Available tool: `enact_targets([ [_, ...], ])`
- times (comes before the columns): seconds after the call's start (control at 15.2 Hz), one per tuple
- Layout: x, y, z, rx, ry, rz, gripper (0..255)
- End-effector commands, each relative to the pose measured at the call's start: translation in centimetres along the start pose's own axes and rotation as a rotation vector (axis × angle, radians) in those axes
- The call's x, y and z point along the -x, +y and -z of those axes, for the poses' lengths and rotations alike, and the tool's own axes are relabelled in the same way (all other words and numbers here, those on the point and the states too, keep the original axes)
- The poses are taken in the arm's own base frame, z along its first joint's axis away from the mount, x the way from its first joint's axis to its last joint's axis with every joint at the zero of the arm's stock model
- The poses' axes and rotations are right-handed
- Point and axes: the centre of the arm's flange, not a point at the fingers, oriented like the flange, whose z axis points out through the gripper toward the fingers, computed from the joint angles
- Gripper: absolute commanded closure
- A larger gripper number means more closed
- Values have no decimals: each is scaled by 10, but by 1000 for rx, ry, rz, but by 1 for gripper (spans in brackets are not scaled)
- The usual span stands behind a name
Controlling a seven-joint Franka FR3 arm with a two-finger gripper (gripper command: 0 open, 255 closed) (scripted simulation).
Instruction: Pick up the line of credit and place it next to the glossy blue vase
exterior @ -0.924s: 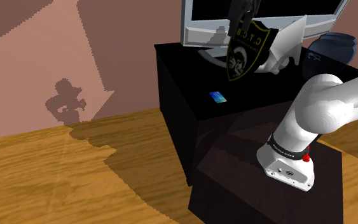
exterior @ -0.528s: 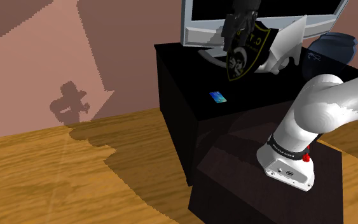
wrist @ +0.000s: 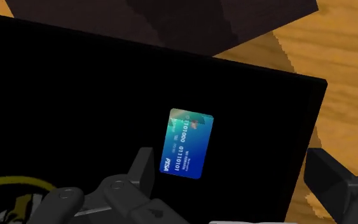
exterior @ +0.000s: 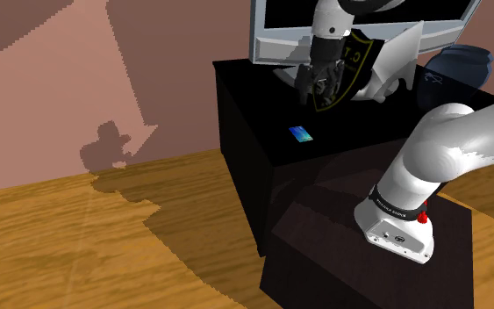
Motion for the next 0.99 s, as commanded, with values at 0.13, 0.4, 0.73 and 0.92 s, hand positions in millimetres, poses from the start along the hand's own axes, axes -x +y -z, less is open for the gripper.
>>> enact_targets([
  [0.13, -17, 12, -54, -9, -32, -111, 0],
  [0.4, -25, 25, -105, -17, -63, -219, 0],
  [0.73, -23, 25, -131, -17, -63, -219, 0],
  [0.92, -22, 24, -145, -17, -63, -219, 0],
])
